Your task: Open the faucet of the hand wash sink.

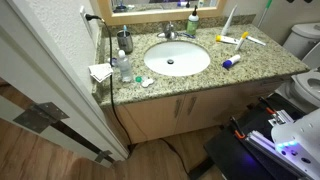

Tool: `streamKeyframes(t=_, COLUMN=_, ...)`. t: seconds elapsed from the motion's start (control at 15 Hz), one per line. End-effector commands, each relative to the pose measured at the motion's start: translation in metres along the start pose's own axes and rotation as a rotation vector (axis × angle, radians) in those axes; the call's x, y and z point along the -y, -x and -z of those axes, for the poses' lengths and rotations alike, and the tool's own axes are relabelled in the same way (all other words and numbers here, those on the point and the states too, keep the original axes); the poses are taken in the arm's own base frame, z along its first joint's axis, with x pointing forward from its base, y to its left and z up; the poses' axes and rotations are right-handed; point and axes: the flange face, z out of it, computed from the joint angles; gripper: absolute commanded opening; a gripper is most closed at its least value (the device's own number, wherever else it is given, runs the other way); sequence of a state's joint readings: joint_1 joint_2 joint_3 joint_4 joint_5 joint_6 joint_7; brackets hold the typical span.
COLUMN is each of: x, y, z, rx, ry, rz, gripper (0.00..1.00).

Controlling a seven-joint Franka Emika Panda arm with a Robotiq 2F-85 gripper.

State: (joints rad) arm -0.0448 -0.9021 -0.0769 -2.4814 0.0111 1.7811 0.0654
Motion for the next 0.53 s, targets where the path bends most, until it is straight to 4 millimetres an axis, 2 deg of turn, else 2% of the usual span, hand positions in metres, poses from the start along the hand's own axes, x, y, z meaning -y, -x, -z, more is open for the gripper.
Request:
streamKeyframes(t=0.0, x=0.0, y=0.0, z=0.0, rx=0.001, ry=0.0, rz=0.0, gripper=1.0)
streamKeyframes(t=0.2, x=0.0, y=0.0, z=0.0, rx=0.001, ry=0.0, rz=0.0, gripper=1.0)
streamKeyframes(t=0.27, x=0.006, y=-0.009, z=-0.011, rx=0.039, ry=0.008, rz=0.005, gripper=1.0)
streamKeyframes(t=0.33, x=0.017, y=-0.02, z=-0.024, rx=0.052, ry=0.022, rz=0.0, gripper=1.0)
streamKeyframes(t=0.47, x=0.054, y=-0.043, z=-0.047, rx=0.077, ry=0.021, rz=0.031, gripper=1.0)
